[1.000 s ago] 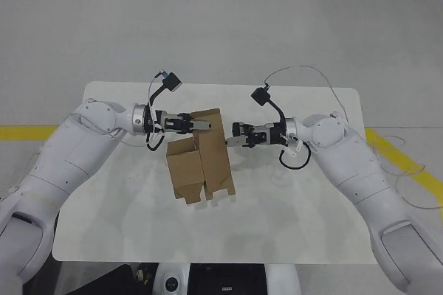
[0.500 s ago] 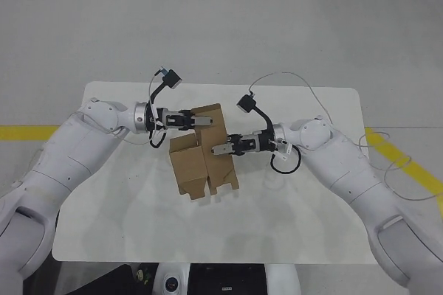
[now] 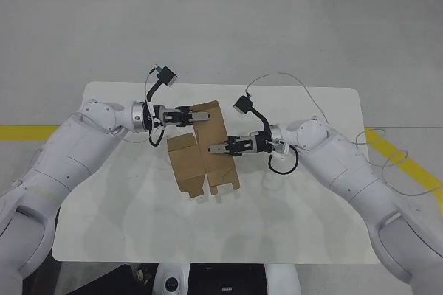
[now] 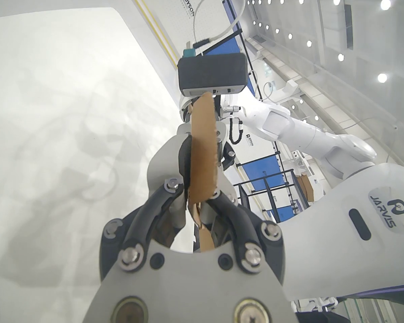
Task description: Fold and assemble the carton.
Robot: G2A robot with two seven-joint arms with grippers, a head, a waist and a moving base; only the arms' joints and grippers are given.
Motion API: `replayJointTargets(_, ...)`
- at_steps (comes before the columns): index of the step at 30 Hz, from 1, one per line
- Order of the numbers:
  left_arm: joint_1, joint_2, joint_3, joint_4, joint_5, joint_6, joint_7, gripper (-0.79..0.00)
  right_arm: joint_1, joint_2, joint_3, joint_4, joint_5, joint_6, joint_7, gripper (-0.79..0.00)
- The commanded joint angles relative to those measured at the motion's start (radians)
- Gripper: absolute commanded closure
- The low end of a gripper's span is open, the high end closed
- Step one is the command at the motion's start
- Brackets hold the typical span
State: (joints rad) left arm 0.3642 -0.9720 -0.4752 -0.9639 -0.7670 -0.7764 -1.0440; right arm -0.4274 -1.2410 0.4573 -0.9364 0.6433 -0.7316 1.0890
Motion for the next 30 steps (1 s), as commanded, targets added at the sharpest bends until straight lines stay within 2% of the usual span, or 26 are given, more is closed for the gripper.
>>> replayJointTargets(1, -0.002, 0.001, -0.008, 0.009, -0.012, -0.006, 0.006, -0.785, 0.003, 0.001, -0.007, 0.000, 0.013, -0.004, -0.004, 0.000)
replayJointTargets(8, -0.002, 0.002, -0.053, 0.086, -0.069, -0.030, 0.030, -0.785, 0.006, 0.004, -0.008, 0.030, 0.076, -0.024, -0.024, 0.000)
replayJointTargets(17, 0.037, -0.001, -0.079, 0.146, -0.042, -0.062, 0.062, -0.785, 0.005, 0.008, 0.047, 0.117, 0.131, -0.050, -0.050, 0.000)
replayJointTargets(30, 0.123, 0.002, -0.082, 0.032, 0.017, -0.058, 0.058, -0.785, -0.001, -0.009, 0.118, 0.187, 0.136, -0.050, -0.070, 0.000)
